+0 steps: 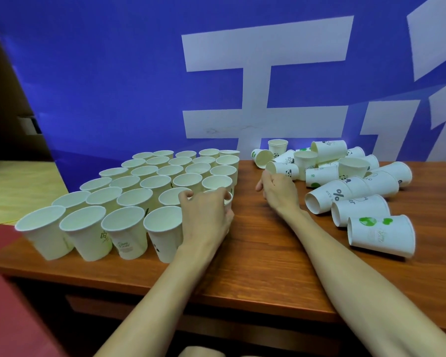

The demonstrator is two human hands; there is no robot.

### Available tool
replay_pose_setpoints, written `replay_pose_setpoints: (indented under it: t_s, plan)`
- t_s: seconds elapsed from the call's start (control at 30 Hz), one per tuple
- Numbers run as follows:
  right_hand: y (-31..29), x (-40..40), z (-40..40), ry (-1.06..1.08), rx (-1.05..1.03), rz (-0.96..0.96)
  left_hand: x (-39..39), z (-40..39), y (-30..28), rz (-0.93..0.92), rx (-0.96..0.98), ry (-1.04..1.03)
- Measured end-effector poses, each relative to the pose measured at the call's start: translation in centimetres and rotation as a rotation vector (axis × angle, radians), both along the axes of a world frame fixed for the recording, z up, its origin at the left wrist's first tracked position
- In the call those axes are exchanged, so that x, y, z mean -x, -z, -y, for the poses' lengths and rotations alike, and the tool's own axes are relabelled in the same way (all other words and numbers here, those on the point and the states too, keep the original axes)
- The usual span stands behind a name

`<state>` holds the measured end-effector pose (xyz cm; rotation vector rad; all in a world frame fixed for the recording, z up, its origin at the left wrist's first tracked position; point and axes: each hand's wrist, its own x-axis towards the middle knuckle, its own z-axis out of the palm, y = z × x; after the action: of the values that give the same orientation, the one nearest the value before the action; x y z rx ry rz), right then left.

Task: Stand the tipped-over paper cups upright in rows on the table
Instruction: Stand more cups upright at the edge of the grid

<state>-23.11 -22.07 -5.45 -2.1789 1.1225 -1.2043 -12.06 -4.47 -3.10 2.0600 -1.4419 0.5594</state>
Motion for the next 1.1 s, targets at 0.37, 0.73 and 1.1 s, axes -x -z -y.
replay_pose_setpoints:
  t_s: [0.37,0.73,1.1]
  plan:
    - [-0.2,0.5,0.5,0.107,-0.061,0.008,1.5,1.3,0.1,0.104,0.274,0.533]
    - [-1.8,1.3,1.3,0.198,-0.061,0.131,4.3,5.4,0.4,-0.293,-0.211,0.518]
    - [-1.8,-0.6,6.3,0.395,0.086,-0.537,3.1,7.2,3.1,-0.559,-0.209,0.467]
